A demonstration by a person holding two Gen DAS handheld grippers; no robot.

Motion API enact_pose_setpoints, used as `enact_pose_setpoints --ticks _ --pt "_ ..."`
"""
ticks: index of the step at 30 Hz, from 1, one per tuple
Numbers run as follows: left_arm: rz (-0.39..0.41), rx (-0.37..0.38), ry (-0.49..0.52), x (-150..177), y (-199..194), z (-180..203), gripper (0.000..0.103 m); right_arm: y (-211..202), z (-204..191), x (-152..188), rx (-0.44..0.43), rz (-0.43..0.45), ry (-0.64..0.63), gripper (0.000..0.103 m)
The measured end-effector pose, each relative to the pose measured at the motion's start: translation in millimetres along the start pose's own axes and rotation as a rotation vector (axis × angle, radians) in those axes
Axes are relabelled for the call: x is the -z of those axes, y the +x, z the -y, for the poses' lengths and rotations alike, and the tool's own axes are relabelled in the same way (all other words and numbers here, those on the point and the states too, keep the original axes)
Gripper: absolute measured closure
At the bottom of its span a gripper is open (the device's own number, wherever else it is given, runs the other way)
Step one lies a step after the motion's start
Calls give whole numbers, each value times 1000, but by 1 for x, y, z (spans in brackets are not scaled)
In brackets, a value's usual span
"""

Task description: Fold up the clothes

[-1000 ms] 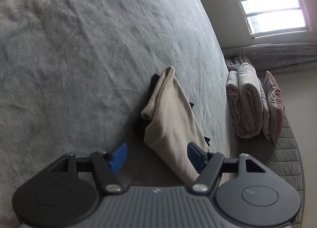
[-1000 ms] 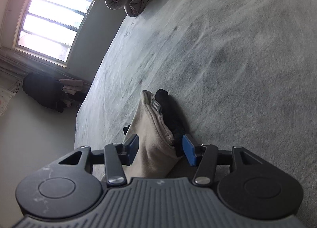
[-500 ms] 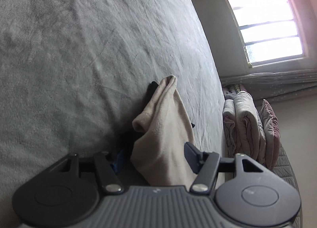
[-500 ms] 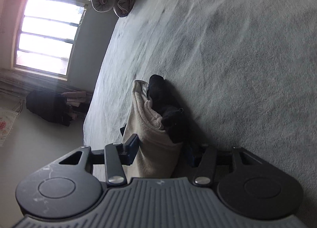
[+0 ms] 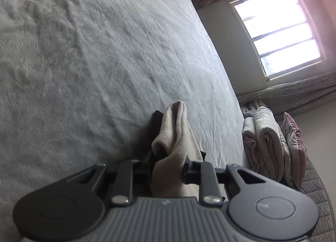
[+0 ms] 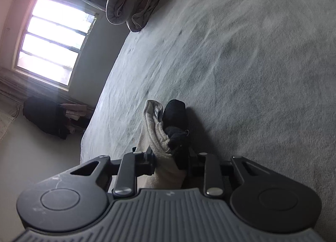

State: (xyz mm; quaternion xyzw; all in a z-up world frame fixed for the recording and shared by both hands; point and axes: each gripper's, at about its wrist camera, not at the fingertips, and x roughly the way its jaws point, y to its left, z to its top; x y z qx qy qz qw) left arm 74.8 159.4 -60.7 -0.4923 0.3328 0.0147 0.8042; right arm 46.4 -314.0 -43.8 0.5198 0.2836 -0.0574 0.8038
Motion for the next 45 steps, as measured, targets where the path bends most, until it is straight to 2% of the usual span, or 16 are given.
enact_pose_setpoints --ticks 3,9,14,19,23,25,27,32,37,41,44,45 --pt "-6 -9 20 -1 -16 -2 78 -16 4 9 47 -38 12 74" --pt "-69 -42 98 8 -61 -22 78 -44 16 24 64 -97 9 73" --pt "-132 -55 130 15 -77 -43 77 -66 26 37 78 -146 6 73" --pt "-180 -65 214 11 -73 -58 67 -65 52 37 74 -187 68 68" --pt "-145 -68 323 5 -79 -56 56 -67 57 27 32 -210 97 64" --pt "-140 -65 356 2 -79 -54 50 -69 54 20 18 -206 80 63" --pt "-134 -63 380 -2 -74 -50 47 -67 49 16 29 -164 40 62" --pt "-97 -45 407 -14 -55 -40 45 -64 36 4 58 -55 -64 56" --pt "-75 -21 385 -29 -31 -33 52 -36 26 2 -11 -62 -185 56" --pt "-65 -15 376 -33 -21 -33 61 -11 12 13 -28 -78 -364 56" --pt "-66 1 371 -30 -17 -32 83 3 2 25 -19 -75 -511 60" --pt "-50 0 386 -28 -18 -30 93 2 0 31 1 -41 -565 76"
